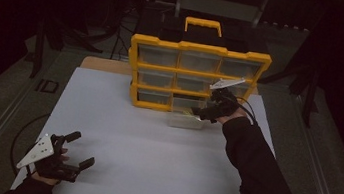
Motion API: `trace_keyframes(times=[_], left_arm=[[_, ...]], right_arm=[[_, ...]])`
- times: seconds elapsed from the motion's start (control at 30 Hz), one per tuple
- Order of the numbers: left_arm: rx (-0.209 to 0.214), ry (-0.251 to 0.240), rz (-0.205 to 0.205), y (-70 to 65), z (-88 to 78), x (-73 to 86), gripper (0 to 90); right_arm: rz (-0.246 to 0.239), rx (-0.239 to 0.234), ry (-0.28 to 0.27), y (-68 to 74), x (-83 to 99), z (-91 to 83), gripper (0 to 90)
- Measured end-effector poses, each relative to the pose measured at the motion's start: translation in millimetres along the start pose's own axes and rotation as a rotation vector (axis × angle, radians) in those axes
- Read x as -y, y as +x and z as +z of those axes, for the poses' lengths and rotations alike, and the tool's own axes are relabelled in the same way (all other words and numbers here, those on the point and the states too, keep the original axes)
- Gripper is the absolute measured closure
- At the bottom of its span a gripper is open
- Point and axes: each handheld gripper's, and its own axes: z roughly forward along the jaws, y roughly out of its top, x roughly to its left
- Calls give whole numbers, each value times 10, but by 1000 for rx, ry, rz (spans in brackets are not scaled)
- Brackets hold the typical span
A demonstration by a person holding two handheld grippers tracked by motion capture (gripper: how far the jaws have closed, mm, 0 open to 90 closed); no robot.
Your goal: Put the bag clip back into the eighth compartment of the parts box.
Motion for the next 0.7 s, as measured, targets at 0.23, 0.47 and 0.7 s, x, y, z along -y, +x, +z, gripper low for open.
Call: trace_keyframes(times=[0.23,0.47,0.7], left_arm=[[-2,-4,-4,-3,-7,-1,3],[-2,-3,-4,-6,-8,-3,3],[-3,-2,-3,-3,-8,-1,3]], right_arm=[[7,0,-23,-8,85,-102,72],[17,-11,-46,-19,191,-209,72],[32,-1,-83,-53,419,-312,72]])
